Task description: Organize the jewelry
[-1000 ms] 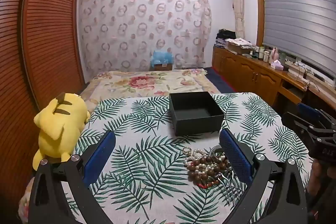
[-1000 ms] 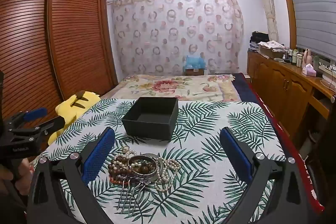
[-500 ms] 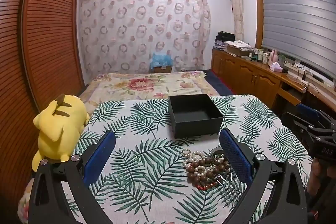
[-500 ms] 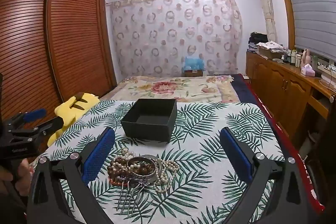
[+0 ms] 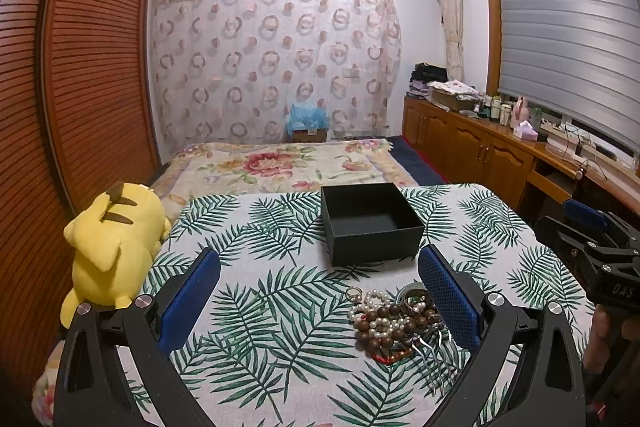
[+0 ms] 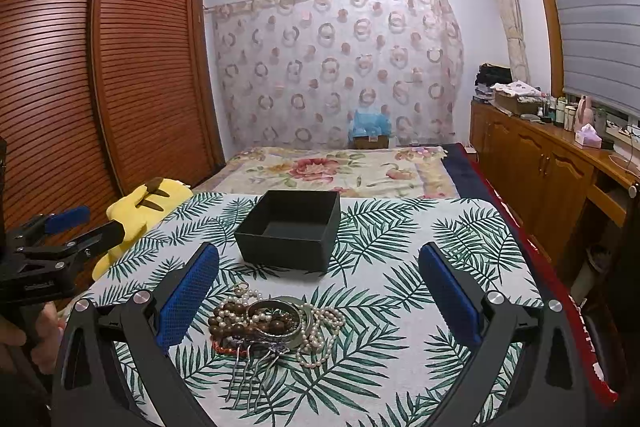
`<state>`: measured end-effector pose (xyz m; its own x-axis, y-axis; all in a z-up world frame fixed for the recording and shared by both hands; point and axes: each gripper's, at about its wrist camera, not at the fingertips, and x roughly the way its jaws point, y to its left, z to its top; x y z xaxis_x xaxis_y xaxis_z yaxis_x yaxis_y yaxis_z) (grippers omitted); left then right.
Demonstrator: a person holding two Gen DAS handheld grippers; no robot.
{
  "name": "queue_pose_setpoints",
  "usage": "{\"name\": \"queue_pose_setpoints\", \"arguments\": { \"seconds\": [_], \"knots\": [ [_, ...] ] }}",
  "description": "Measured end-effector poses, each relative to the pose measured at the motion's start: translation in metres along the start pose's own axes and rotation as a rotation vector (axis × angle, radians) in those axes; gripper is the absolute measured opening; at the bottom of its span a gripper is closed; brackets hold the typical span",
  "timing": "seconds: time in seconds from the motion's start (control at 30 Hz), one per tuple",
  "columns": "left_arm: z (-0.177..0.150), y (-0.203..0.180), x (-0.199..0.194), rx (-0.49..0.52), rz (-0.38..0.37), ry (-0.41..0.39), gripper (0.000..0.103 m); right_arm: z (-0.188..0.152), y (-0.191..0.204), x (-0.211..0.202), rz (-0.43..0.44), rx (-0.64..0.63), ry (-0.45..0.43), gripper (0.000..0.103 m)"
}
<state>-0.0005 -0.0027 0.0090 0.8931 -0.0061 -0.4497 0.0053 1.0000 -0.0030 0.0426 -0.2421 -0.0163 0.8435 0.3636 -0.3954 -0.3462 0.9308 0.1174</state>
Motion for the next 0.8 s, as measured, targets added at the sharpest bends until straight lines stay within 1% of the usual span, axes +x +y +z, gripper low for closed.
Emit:
{"name": "queue_pose_setpoints", "arguments": {
  "seconds": [0.8],
  "knots": [
    [-0.0017,0.0019,-0.0022,-0.004,-0.003,-0.005,0.096,-0.0014,0.0057,-0.0017,0.002,-0.003,-0.003,0.101]
  ]
}}
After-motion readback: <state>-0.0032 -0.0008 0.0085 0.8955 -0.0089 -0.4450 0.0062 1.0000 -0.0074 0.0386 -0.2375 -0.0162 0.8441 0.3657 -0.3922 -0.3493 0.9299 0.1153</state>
